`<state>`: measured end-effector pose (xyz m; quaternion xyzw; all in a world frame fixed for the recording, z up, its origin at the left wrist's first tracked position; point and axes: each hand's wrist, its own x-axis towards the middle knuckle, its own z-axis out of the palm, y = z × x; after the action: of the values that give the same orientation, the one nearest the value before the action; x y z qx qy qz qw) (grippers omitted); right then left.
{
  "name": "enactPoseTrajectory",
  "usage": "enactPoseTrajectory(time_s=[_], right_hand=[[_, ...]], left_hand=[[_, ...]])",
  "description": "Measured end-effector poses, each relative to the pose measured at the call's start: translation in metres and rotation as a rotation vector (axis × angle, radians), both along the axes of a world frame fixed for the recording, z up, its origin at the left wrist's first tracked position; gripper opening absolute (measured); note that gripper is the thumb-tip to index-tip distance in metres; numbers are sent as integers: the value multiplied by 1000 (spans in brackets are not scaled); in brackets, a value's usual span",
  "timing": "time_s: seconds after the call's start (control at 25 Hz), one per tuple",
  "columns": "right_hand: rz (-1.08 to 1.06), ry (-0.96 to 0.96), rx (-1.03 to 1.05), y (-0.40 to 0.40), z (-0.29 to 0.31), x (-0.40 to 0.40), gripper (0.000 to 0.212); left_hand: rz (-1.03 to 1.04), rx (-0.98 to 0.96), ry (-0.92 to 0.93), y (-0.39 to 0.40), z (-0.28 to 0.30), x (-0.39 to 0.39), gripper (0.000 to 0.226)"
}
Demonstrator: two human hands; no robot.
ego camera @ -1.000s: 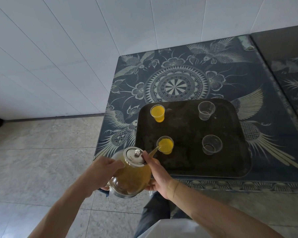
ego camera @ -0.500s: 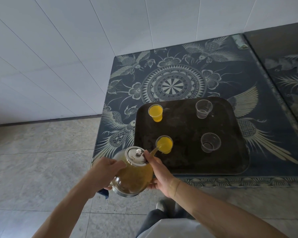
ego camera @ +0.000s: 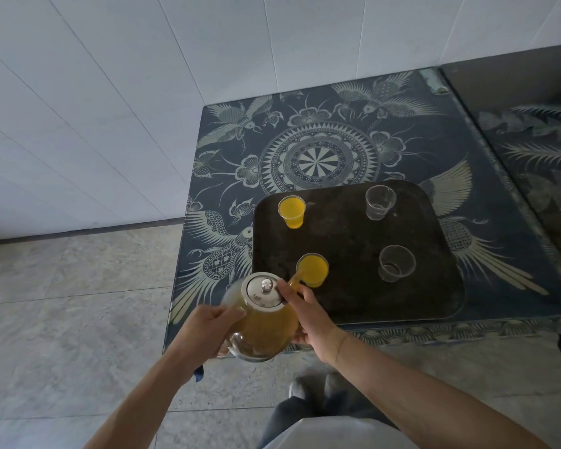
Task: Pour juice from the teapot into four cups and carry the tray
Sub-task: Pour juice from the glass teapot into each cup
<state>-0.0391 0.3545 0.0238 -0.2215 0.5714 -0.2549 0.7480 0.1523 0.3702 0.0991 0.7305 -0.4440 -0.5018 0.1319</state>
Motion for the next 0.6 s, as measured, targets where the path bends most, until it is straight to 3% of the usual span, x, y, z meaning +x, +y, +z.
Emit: enactPoseTrajectory(time_s=[0.12, 0.36, 0.6], right_hand=[[-37, 25, -47, 1, 4, 1, 89], [-81, 67, -138, 6, 13, 8, 106], [-131, 114, -231, 12, 28, -4, 96]], left_hand=[[-39, -47, 52, 1, -7, 7, 44], [-107, -142, 102, 2, -10, 18, 50], [-175, -201, 204, 3, -7, 14, 46]])
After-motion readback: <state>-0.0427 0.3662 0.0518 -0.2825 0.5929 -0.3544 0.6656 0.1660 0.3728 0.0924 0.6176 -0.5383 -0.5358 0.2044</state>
